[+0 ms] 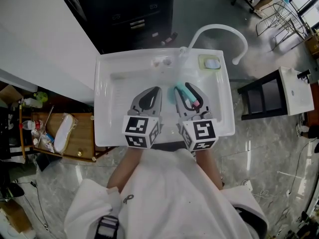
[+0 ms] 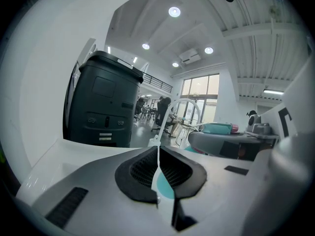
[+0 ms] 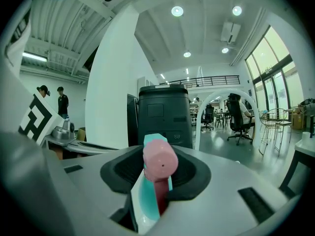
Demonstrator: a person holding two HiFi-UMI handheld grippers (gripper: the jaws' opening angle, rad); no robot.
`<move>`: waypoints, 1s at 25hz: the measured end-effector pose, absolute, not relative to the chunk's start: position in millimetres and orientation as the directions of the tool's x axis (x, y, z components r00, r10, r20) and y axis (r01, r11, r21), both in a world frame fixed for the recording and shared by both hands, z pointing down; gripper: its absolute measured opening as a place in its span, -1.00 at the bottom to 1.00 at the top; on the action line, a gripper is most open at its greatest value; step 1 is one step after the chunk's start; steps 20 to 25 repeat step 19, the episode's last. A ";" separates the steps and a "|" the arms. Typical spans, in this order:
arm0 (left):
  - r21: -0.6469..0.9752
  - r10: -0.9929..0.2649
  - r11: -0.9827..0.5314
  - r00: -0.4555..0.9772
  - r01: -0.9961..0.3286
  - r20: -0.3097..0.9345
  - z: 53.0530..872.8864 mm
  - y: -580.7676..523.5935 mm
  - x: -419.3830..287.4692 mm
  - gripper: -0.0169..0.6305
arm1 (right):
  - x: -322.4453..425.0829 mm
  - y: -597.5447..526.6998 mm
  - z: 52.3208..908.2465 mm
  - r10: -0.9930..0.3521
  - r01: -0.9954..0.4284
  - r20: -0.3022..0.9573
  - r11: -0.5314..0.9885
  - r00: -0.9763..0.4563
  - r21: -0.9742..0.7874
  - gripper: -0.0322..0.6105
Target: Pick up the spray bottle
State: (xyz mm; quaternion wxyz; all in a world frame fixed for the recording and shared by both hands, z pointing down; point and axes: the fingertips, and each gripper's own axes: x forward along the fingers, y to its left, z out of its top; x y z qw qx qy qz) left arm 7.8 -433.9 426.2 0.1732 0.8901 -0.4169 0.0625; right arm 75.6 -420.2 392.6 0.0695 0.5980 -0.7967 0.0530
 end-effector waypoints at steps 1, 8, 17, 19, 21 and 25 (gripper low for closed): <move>0.256 -0.720 -0.594 0.645 -0.763 0.255 426.0 -433.5 8.8 -0.84 | 76.0 -419.6 393.3 -0.945 -0.960 0.175 0.279 -0.276 -0.003 -0.41; 0.253 -0.719 -0.597 0.647 -0.762 0.252 425.4 -435.1 11.5 -0.84 | 78.2 -418.7 396.7 -0.944 -0.960 0.183 0.280 -0.274 0.004 -0.41; 0.255 -0.712 -0.604 0.655 -0.755 0.251 426.4 -434.2 12.9 -0.84 | 80.7 -418.4 400.0 -0.947 -0.964 0.194 0.265 -0.258 0.010 -0.41; 0.255 -0.711 -0.606 0.656 -0.754 0.252 427.0 -434.0 13.2 -0.84 | 80.8 -418.6 400.7 -0.946 -0.964 0.194 0.266 -0.260 0.008 -0.41; 0.255 -0.711 -0.606 0.656 -0.754 0.252 427.0 -434.0 13.2 -0.84 | 80.8 -418.6 400.7 -0.946 -0.964 0.194 0.266 -0.260 0.008 -0.41; 0.255 -0.711 -0.606 0.656 -0.754 0.252 427.0 -434.0 13.2 -0.84 | 80.8 -418.6 400.7 -0.946 -0.964 0.194 0.266 -0.260 0.008 -0.41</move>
